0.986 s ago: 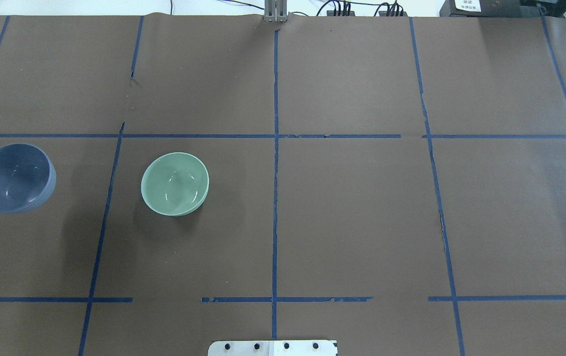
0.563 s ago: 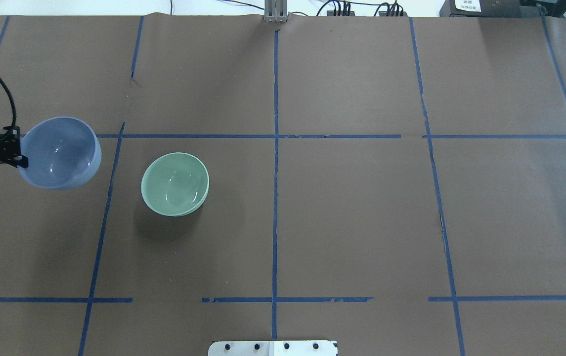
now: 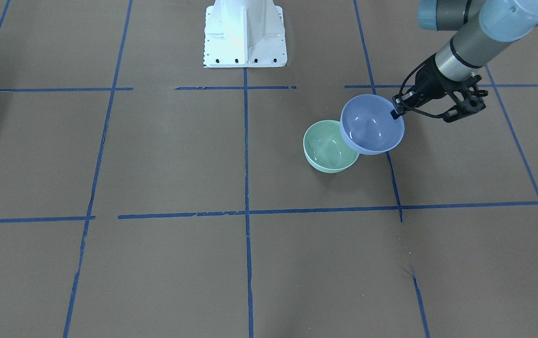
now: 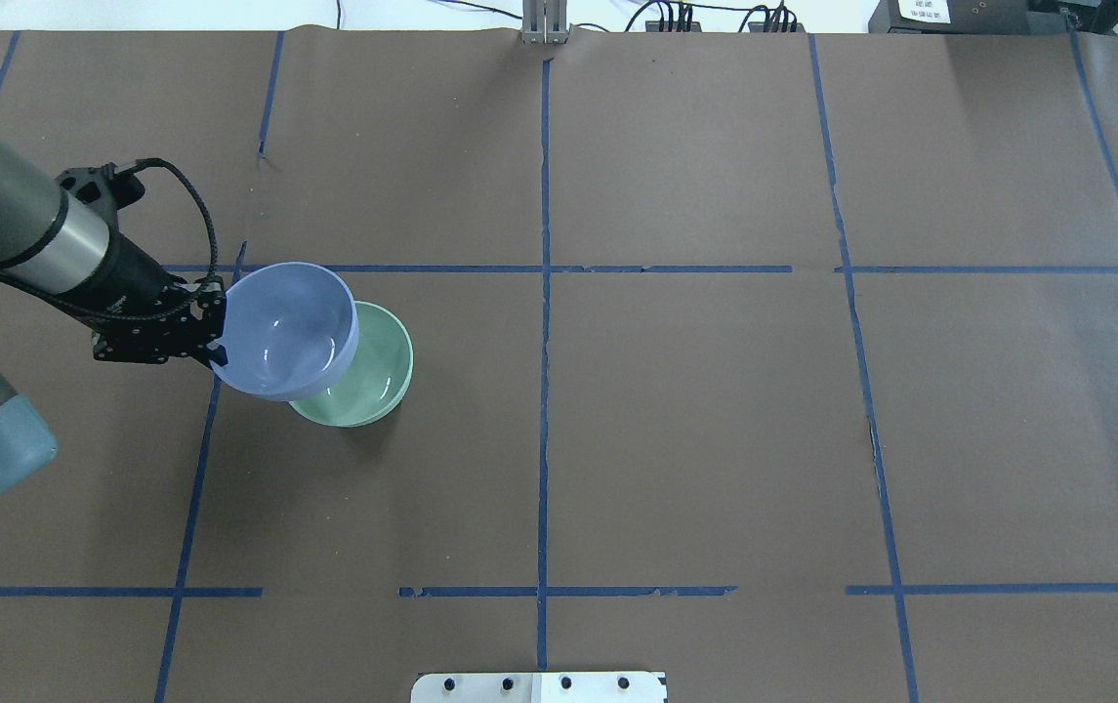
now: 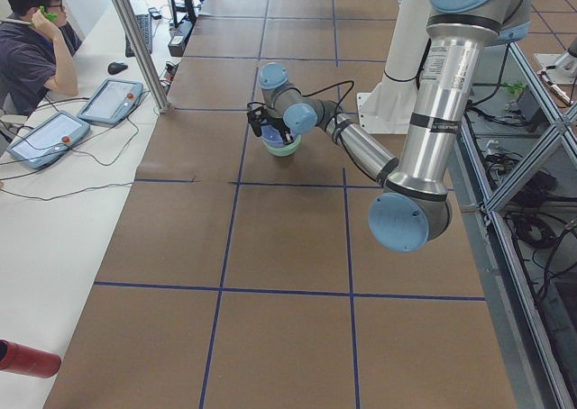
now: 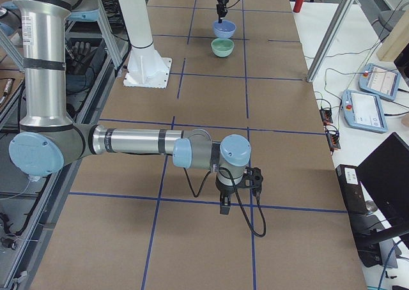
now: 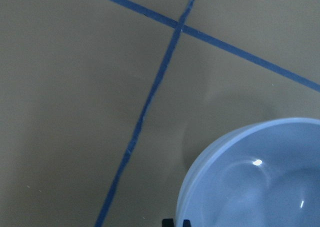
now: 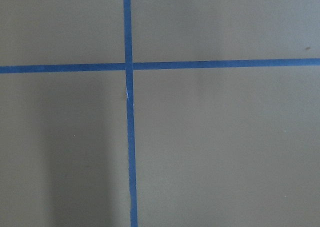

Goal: Stack blue bowl on green bowl
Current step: 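Lift the blue bowl with the left gripper and carry it over the green bowl, then lower the blue bowl into the green bowl and open the left gripper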

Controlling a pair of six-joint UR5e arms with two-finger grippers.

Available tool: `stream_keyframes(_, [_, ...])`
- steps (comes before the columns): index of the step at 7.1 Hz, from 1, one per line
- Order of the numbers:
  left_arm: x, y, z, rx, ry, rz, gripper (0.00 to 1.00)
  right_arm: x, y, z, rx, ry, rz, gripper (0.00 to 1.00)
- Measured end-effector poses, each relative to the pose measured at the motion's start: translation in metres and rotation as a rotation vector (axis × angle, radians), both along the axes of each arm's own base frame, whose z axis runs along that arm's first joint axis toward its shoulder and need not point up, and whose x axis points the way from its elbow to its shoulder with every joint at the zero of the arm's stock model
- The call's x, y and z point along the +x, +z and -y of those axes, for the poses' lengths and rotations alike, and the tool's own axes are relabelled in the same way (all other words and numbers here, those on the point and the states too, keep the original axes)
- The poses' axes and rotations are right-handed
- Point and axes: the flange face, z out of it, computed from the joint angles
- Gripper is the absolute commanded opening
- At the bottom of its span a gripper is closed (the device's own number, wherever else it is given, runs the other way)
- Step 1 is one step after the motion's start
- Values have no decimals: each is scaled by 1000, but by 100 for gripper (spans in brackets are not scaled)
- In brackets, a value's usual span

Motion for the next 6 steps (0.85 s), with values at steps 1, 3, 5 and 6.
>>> stream_keyframes(1, [23,1,1,-11,8,17,0,0,0,0,0,0,0,100])
stream_keyframes(3, [45,4,0,-21,25,32,0,0,0,0,0,0,0,100])
stream_keyframes(5, [54,3,0,-21,34,33,0,0,0,0,0,0,0,100])
stream_keyframes(6, [58,3,2,-23,37,35,0,0,0,0,0,0,0,100])
